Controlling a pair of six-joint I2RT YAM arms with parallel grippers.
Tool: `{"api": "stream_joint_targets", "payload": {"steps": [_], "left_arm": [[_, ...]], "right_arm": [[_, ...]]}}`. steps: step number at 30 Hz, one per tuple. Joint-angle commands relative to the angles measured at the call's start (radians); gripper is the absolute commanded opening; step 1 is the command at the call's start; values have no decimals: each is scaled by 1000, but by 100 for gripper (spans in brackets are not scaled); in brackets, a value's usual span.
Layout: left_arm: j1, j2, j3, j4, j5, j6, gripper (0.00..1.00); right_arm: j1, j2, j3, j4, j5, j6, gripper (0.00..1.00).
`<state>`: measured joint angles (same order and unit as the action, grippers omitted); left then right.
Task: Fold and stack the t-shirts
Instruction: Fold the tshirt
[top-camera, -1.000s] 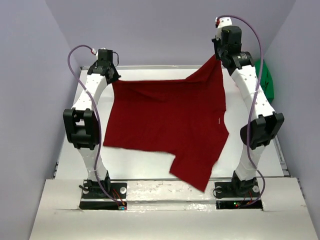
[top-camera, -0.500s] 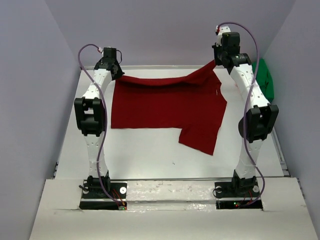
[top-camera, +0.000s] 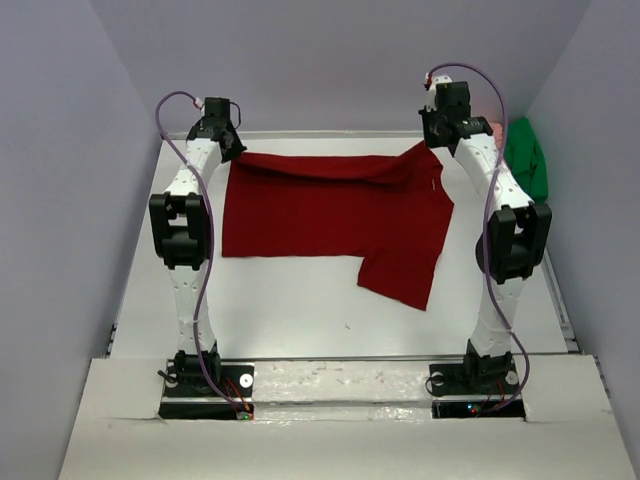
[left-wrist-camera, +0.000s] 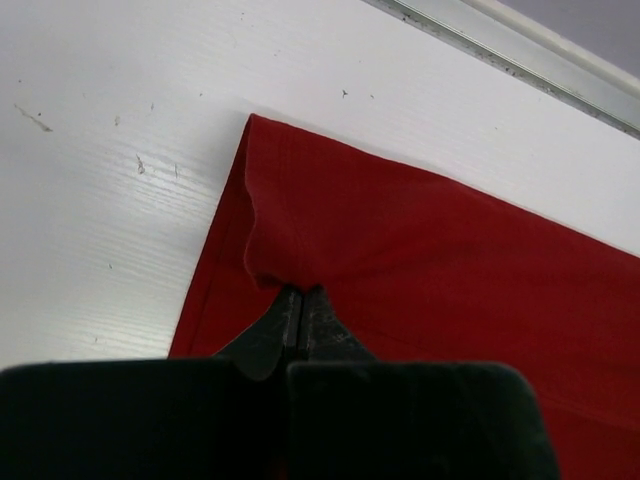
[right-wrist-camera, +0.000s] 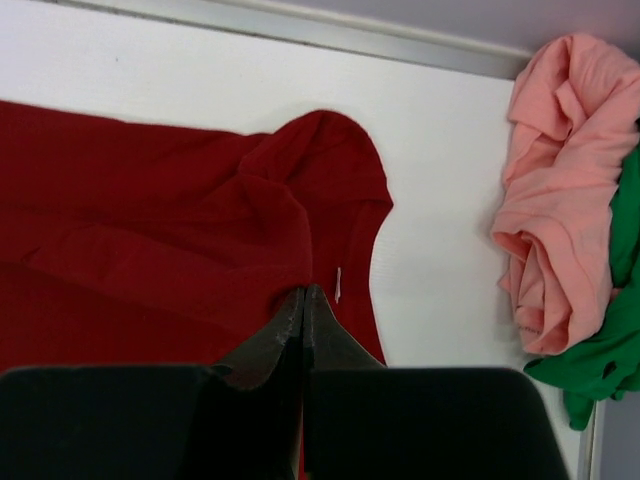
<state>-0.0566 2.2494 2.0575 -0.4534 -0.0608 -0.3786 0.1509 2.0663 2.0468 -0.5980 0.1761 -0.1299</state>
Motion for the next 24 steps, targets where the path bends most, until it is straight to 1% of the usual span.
{"api": "stream_joint_targets", "payload": {"steps": [1, 7, 11, 24], "left_arm": [[4, -17, 21, 9, 7, 0, 0], [-2, -7, 10, 2, 23, -6, 0], [-12, 12, 15, -13, 13, -3, 0], [-20, 38, 9, -18, -2, -5, 0]], "right_arm": [[-5, -97, -46, 26, 2, 36, 0], [-5, -124, -115, 12, 16, 49, 0], [-5, -126, -131, 9, 19, 49, 0], [-5, -78, -93, -17, 49, 46, 0]]}}
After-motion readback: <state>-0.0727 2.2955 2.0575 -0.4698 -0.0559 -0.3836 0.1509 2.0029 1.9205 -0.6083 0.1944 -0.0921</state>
